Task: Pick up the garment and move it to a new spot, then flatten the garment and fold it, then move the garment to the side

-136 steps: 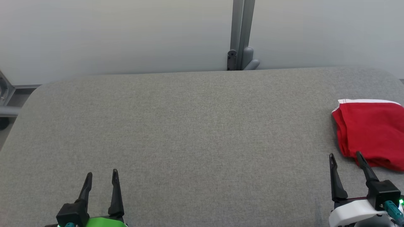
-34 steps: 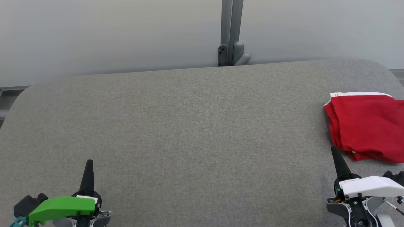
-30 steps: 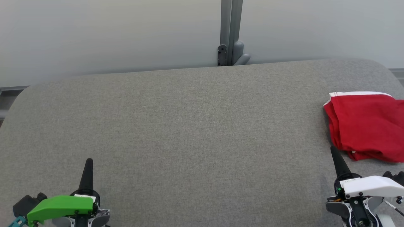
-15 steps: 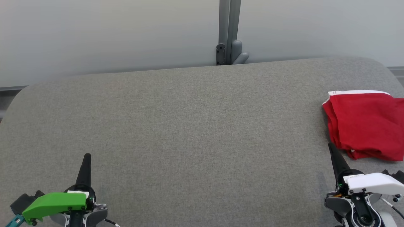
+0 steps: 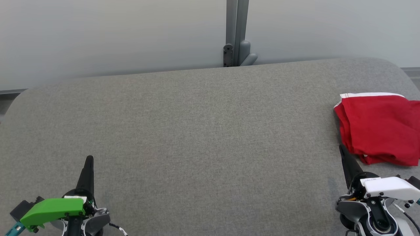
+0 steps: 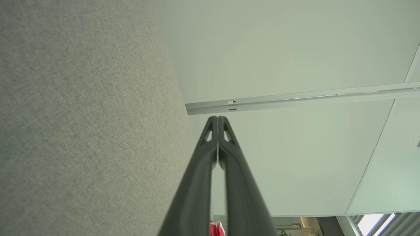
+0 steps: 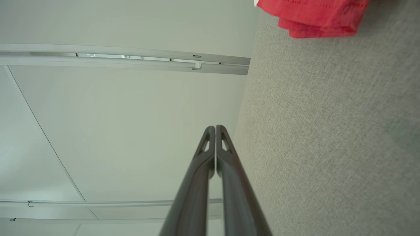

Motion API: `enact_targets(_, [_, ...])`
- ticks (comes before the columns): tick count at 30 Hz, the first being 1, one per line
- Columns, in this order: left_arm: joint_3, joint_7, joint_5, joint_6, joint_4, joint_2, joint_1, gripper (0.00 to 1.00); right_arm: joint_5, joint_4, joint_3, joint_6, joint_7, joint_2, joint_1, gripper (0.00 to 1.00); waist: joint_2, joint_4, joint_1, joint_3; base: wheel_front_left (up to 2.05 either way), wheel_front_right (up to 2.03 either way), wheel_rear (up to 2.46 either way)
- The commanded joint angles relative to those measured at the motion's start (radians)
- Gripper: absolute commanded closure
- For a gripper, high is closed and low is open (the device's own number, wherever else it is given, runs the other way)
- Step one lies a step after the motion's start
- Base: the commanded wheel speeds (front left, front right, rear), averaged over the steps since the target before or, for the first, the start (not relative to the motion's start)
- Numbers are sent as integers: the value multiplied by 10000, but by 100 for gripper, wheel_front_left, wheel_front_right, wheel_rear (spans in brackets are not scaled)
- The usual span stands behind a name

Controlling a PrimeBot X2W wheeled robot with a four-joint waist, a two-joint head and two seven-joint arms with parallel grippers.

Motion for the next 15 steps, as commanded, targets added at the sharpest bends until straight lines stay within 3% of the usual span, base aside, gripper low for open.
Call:
enact_targets(1, [58,50,-257,-64,-49,64,-239,100,236,16,12,4,60,-62,-168,100,0,-6,0,4,0,0,0])
enact_targets(15, [131,253,-954,-100,-46,69,-301,100,1109,72,33,4,266,-67,-245,100,0,-56,0,38,0,0,0])
